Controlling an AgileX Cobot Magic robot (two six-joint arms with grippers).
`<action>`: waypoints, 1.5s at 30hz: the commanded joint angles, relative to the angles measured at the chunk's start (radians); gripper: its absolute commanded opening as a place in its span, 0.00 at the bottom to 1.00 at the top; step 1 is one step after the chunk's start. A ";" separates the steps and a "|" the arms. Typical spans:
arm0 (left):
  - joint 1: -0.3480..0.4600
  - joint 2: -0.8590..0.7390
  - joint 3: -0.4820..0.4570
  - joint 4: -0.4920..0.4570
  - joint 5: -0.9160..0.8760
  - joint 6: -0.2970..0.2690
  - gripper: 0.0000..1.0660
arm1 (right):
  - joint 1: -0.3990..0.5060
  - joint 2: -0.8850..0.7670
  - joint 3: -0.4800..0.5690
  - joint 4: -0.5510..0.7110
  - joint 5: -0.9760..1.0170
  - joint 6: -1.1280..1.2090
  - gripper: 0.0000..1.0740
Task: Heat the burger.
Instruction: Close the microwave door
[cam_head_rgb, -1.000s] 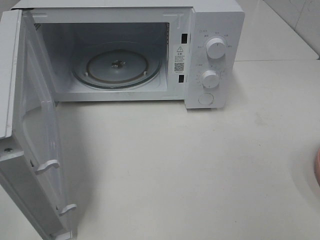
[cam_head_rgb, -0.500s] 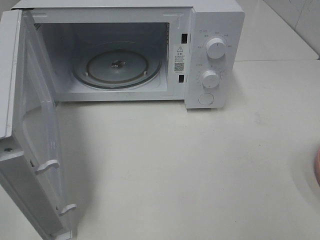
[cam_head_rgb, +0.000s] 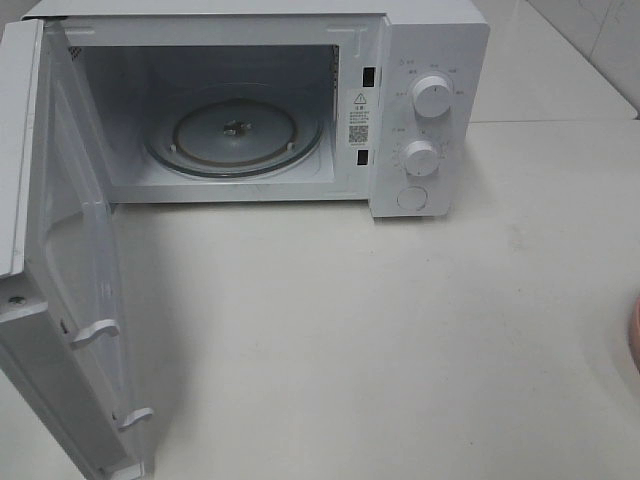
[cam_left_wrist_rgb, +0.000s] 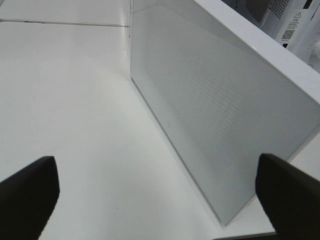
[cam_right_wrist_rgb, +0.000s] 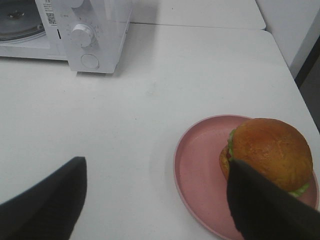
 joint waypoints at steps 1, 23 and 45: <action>0.003 -0.018 0.001 0.002 -0.004 -0.007 0.94 | -0.007 -0.027 0.004 0.000 -0.016 -0.006 0.71; 0.003 -0.018 0.001 -0.006 -0.005 -0.007 0.94 | -0.007 -0.027 0.004 0.000 -0.016 -0.006 0.70; 0.003 0.232 -0.048 0.145 -0.177 -0.071 0.31 | -0.007 -0.027 0.004 0.000 -0.016 -0.006 0.70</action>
